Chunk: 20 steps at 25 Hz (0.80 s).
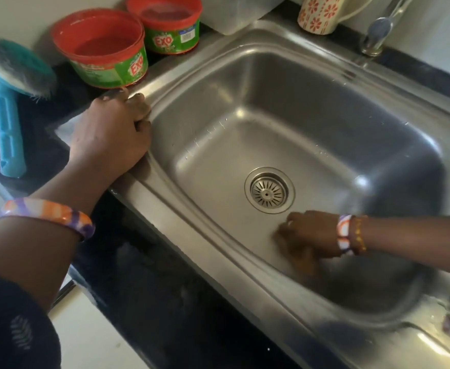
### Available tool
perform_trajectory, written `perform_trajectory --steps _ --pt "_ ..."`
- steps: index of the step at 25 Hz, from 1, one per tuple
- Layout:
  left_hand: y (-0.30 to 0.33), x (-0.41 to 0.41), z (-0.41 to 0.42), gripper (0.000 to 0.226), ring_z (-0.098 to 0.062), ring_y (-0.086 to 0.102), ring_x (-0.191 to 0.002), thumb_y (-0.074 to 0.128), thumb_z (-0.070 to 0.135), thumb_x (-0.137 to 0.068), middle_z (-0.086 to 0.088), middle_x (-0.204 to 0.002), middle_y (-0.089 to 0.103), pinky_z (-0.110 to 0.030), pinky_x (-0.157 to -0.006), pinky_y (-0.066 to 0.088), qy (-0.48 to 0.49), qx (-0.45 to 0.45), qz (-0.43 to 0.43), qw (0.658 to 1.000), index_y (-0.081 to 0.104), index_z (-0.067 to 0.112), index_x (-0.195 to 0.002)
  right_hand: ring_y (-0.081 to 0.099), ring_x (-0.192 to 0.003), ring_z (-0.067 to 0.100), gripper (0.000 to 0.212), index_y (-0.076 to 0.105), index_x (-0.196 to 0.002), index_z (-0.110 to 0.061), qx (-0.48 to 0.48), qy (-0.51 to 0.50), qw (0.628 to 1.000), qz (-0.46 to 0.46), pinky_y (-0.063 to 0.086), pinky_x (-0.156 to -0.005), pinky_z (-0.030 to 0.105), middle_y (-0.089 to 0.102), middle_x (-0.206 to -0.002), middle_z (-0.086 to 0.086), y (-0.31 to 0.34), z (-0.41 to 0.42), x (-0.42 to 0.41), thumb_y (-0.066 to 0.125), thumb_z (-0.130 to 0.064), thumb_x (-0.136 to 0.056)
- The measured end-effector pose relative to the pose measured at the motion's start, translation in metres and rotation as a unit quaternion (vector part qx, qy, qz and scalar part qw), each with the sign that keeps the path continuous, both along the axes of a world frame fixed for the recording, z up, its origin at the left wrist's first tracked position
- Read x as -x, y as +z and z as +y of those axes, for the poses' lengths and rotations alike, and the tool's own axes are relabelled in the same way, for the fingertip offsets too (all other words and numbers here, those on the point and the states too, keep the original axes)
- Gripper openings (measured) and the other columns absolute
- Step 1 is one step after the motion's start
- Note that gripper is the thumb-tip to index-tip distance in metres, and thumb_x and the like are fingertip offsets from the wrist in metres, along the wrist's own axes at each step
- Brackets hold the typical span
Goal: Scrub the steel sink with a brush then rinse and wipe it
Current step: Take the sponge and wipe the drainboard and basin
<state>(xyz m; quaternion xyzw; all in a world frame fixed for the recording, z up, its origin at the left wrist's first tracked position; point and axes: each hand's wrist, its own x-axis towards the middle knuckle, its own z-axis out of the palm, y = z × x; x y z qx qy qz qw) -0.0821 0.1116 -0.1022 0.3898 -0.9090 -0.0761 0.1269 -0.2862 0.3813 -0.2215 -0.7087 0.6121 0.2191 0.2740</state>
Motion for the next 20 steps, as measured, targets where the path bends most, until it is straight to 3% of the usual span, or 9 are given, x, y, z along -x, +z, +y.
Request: perform_trajectory --steps 2,4,7,8,10,13,15,18,20 --pt "-0.001 0.001 -0.001 0.034 -0.043 0.055 -0.104 0.048 0.019 -0.092 -0.02 -0.124 0.056 -0.048 -0.083 0.049 -0.007 0.003 0.0 1.0 0.061 0.014 -0.122 0.067 -0.077 0.028 0.022 0.069 -0.072 -0.028 0.026 -0.239 0.97 0.027 0.056 -0.069 0.031 0.067 -0.088 0.004 0.008 0.0 0.038 0.056 -0.038 -0.058" --pt "-0.001 0.002 -0.001 0.033 -0.041 0.054 -0.106 0.049 0.019 -0.092 -0.019 -0.126 0.056 -0.048 -0.083 0.049 -0.012 0.003 0.0 1.0 0.061 0.012 -0.122 0.069 -0.081 0.026 0.01 0.072 -0.075 -0.026 0.063 -0.425 0.9 0.076 0.055 -0.075 0.027 0.07 -0.09 0.007 0.009 -0.012 0.065 0.07 -0.026 -0.065" --pt "0.001 0.003 0.0 0.034 -0.04 0.054 -0.106 0.049 0.018 -0.092 -0.018 -0.126 0.056 -0.047 -0.082 0.049 -0.001 0.0 0.001 1.0 0.06 0.012 -0.123 0.062 -0.109 0.03 0.027 0.068 -0.105 -0.005 0.151 -0.576 0.787 0.161 0.049 -0.091 0.034 0.065 -0.116 0.017 0.007 -0.049 0.079 0.062 -0.018 -0.082" --pt "0.001 0.003 0.001 0.035 -0.04 0.054 -0.107 0.048 0.019 -0.092 -0.017 -0.128 0.055 -0.047 -0.083 0.049 0.004 -0.006 -0.001 1.0 0.06 0.014 -0.124 0.059 -0.113 0.031 0.028 0.066 -0.109 -0.004 0.16 -0.59 0.772 0.175 0.048 -0.093 0.034 0.063 -0.119 0.018 0.001 -0.064 0.081 0.061 -0.016 -0.084" --pt "0.002 0.005 0.003 0.034 -0.039 0.053 -0.11 0.05 0.018 -0.092 -0.016 -0.13 0.054 -0.046 -0.084 0.048 0.01 -0.011 0.003 1.0 0.061 0.015 -0.124 0.056 -0.117 0.031 0.029 0.064 -0.114 -0.007 0.188 -0.542 0.805 0.155 0.046 -0.093 0.03 0.06 -0.121 0.018 -0.004 -0.099 0.073 0.059 -0.012 -0.086" --pt "0.002 0.006 0.005 0.034 -0.036 0.05 -0.118 0.052 0.015 -0.091 -0.014 -0.135 0.053 -0.044 -0.091 0.045 0.009 -0.006 0.023 1.0 0.063 0.014 -0.123 0.047 -0.125 0.029 0.033 0.057 -0.126 -0.012 0.199 -0.427 0.881 0.037 0.041 -0.098 0.032 0.053 -0.134 0.012 -0.01 -0.153 0.051 0.048 -0.017 -0.095" --pt "0.003 0.006 0.004 0.036 -0.034 0.047 -0.124 0.053 0.015 -0.091 -0.01 -0.14 0.05 -0.041 -0.097 0.042 0.014 -0.011 0.026 0.999 0.061 0.016 -0.126 0.047 -0.125 0.029 0.031 0.058 -0.124 -0.021 0.25 -0.368 0.893 0.06 0.042 -0.102 0.036 0.052 -0.134 0.01 -0.008 -0.169 0.047 0.046 -0.023 -0.095" --pt "0.005 0.005 0.004 0.036 -0.033 0.047 -0.126 0.053 0.016 -0.092 -0.009 -0.14 0.05 -0.042 -0.098 0.042 0.014 -0.023 0.021 0.999 0.061 0.016 -0.127 0.05 -0.126 0.028 0.042 0.057 -0.126 -0.018 0.19 -0.376 0.902 0.09 0.041 -0.103 0.036 0.053 -0.134 0.007 -0.004 -0.153 0.066 0.052 -0.033 -0.087" --pt "0.006 0.005 0.006 0.036 -0.033 0.048 -0.124 0.051 0.015 -0.092 -0.01 -0.138 0.052 -0.043 -0.094 0.044 0.01 -0.022 0.013 1.0 0.061 0.016 -0.126 0.058 -0.117 0.025 0.04 0.063 -0.117 -0.014 0.148 -0.393 0.89 0.18 0.045 -0.098 0.033 0.062 -0.125 0.006 -0.008 -0.117 0.08 0.05 -0.033 -0.085"
